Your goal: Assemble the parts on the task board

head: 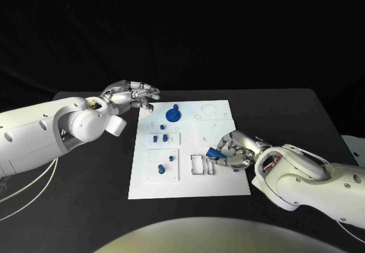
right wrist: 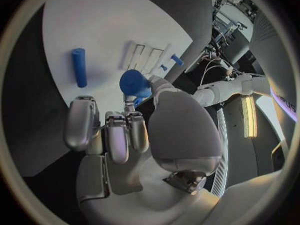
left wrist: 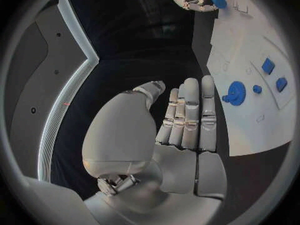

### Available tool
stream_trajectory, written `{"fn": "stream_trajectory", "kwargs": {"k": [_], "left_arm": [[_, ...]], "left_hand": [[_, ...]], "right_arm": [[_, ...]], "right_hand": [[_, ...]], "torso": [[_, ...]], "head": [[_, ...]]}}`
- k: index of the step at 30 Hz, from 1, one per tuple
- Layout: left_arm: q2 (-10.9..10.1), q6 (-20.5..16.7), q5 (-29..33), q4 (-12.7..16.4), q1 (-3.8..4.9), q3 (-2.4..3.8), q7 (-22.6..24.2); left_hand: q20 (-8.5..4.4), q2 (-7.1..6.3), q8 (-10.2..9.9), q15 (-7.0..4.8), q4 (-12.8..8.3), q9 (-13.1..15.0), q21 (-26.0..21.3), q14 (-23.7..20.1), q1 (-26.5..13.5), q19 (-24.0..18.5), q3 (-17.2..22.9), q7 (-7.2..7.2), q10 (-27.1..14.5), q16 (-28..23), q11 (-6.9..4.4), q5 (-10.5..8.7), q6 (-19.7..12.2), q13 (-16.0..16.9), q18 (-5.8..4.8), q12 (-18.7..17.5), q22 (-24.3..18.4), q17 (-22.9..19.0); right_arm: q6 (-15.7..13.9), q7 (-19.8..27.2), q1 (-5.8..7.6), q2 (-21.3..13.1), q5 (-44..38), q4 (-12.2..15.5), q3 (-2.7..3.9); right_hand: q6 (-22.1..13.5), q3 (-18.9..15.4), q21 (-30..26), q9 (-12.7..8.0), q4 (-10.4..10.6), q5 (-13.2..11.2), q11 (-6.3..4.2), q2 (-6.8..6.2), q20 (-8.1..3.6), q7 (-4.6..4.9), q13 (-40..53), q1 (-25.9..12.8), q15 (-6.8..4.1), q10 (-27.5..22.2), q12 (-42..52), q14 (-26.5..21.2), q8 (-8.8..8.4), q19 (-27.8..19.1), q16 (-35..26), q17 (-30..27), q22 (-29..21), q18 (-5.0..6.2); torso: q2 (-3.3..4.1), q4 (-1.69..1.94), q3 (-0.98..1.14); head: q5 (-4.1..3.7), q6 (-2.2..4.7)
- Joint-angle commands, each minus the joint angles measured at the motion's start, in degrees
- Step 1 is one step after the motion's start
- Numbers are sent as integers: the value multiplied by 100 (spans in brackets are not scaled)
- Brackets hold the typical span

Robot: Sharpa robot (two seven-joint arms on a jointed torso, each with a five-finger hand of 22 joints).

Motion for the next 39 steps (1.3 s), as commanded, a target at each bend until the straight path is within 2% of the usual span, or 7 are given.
{"fn": "stream_trajectory", "kwargs": {"k": [1,9,13,21,26,35,39], "left_arm": [[18,104,28,9,4,3,20],[29,124,28,11,4,3,9],[32,157,28,12,4,3,2],[33,205,28,15,4,3,-3],[29,221,28,19,4,3,-8],[28,242,28,24,4,3,-19],[24,246,28,24,4,3,-24]], "left_hand": [[36,-15,-23,41,16,5,-35,-4,-57,12,-29,0,9,-26,35,-17,-9,5,58,-20,-7,9],[37,-7,-25,41,24,8,-38,-5,-63,12,-32,-1,8,-26,35,-20,-7,5,59,-21,-11,10],[37,-4,-26,41,28,10,-40,-6,-68,11,-35,-2,7,-26,35,-22,-7,6,59,-22,-13,10],[38,-4,-29,42,35,12,-42,-8,-76,10,-40,0,4,-26,36,-22,-8,6,59,-24,-16,10],[38,-4,-29,42,35,12,-42,-8,-76,10,-40,0,4,-26,36,-22,-8,6,59,-24,-16,10],[38,-4,-29,42,35,12,-42,-8,-76,10,-40,0,4,-26,36,-22,-8,6,59,-24,-16,10],[38,-4,-29,42,35,12,-42,-8,-76,10,-40,0,4,-26,36,-22,-8,6,59,-24,-16,10]], "right_arm": [[130,104,4,90,365,-19,1],[573,3,-7,345,575,-176,-1],[667,-85,-18,462,616,-252,-2],[683,-218,-23,589,577,-327,-2],[737,-304,-24,631,548,-375,-2],[831,-407,-24,748,457,-475,-2],[810,-453,-24,792,373,-513,-2]], "right_hand": [[215,37,18,3,-8,20,-25,-1,-30,-180,1123,-59,-46,365,28,596,-7,7,23,1508,491,-31],[246,72,-35,-14,-4,-85,-19,5,-28,-173,1095,-359,-41,348,-1,596,-33,-8,23,1508,483,-24],[284,20,-73,-38,1,-429,-15,10,-25,-172,1094,-709,-39,347,-11,596,-62,-18,23,1508,483,-19],[368,-171,-73,-41,5,-706,-37,21,-35,-199,1096,-1043,-54,348,-21,596,-39,-11,23,1508,501,-19],[466,-222,-104,-20,6,-713,-61,76,-46,-231,1131,-1140,-71,368,3,596,12,-17,23,1508,495,-13],[498,-313,-140,-10,7,-751,-77,17,-60,-247,1107,-1187,-87,352,-21,596,31,-26,23,1508,486,-7],[522,-501,-163,13,12,-984,-90,-10,-74,-260,1104,-1325,-99,348,-32,596,56,-27,23,1508,487,-6]], "torso": [[4,0,2],[4,0,0],[4,-3,0],[4,-3,2],[4,0,-1],[4,-3,1],[3,-3,3]], "head": [[24,1],[26,1],[42,1],[38,1],[56,1],[66,1],[65,1]]}}
